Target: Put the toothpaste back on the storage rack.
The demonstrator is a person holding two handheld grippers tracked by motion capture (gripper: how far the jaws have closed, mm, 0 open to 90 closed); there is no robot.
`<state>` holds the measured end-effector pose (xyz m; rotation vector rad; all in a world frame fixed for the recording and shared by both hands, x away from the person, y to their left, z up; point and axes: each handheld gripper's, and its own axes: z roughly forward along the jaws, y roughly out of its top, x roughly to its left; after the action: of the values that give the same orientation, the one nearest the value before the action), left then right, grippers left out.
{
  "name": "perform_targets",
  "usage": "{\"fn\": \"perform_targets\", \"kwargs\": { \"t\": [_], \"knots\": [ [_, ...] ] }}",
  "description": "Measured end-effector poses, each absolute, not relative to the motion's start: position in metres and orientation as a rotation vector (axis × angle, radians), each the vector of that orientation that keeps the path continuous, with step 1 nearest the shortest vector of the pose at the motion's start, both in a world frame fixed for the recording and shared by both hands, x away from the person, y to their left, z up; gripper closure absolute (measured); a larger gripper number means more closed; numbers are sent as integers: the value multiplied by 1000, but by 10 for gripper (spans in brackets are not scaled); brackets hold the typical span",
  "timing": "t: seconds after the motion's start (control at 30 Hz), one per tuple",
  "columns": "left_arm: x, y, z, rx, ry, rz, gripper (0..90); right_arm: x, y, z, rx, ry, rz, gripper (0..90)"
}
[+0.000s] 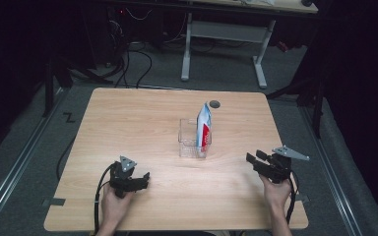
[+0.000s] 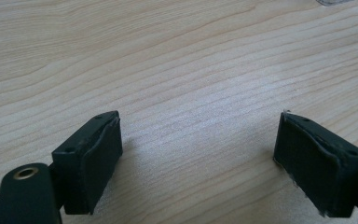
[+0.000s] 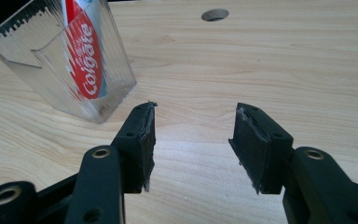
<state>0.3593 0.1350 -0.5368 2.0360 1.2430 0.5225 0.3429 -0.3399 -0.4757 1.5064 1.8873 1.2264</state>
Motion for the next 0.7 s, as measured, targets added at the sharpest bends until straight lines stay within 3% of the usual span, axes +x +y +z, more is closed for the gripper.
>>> {"fn": "perform_targets", "kwargs": {
  "t": [0.7],
  "knots": [
    [359, 135, -537, 2036, 1243, 523, 154, 347, -318, -501, 1466, 1986, 1080, 474]
  ]
}}
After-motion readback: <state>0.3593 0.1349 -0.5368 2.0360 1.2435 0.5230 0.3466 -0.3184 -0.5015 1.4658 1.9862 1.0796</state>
